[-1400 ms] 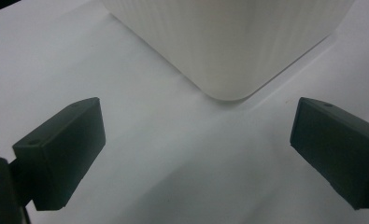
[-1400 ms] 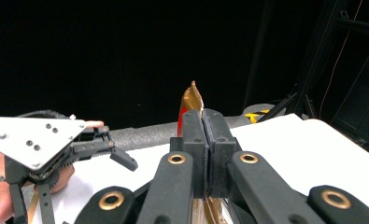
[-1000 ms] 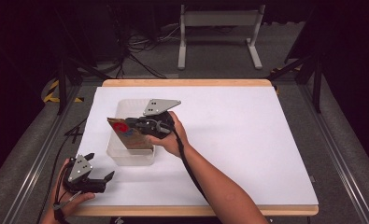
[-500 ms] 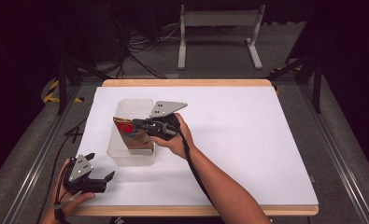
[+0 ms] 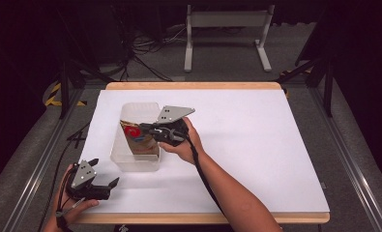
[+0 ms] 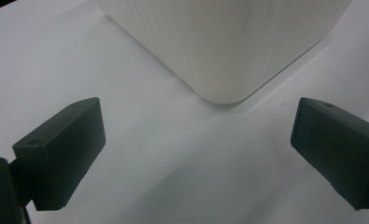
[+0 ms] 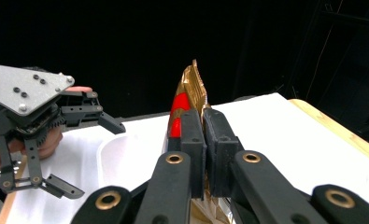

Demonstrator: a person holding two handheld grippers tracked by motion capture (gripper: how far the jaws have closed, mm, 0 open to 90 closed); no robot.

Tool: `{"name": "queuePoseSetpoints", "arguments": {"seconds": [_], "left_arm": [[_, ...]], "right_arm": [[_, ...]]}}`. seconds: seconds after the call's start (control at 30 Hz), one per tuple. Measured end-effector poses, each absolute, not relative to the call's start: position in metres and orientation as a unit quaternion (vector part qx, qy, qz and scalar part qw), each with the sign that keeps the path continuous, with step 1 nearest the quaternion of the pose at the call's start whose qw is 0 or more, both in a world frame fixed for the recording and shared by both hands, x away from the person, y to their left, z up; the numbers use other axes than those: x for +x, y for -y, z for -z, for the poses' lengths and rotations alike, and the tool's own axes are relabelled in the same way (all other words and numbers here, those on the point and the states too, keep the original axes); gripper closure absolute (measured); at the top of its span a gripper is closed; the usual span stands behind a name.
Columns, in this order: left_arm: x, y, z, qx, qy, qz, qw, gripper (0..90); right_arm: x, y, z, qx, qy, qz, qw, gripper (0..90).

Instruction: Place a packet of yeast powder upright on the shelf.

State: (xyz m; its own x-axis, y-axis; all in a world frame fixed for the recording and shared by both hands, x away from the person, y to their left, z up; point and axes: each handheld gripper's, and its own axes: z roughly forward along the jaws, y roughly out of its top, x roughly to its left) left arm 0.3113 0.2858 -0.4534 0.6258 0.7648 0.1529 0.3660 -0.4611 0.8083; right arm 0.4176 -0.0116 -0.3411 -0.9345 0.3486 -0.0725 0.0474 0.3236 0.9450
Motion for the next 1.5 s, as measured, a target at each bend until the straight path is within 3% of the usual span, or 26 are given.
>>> {"name": "queuePoseSetpoints", "arguments": {"seconds": [0.83,1.5], "left_arm": [[0.313,-0.285,0.454,0.818,-0.344,-0.257,0.381,4.1],[0.312,-0.284,0.454,0.818,-0.344,-0.258,0.381,4.1]], "right_arm": [[0.413,0.006,0.326,0.101,-0.84,-0.5,0.184,67.8],[0.405,0.03,0.309,0.103,-0.845,-0.481,0.211,60.5]]}}
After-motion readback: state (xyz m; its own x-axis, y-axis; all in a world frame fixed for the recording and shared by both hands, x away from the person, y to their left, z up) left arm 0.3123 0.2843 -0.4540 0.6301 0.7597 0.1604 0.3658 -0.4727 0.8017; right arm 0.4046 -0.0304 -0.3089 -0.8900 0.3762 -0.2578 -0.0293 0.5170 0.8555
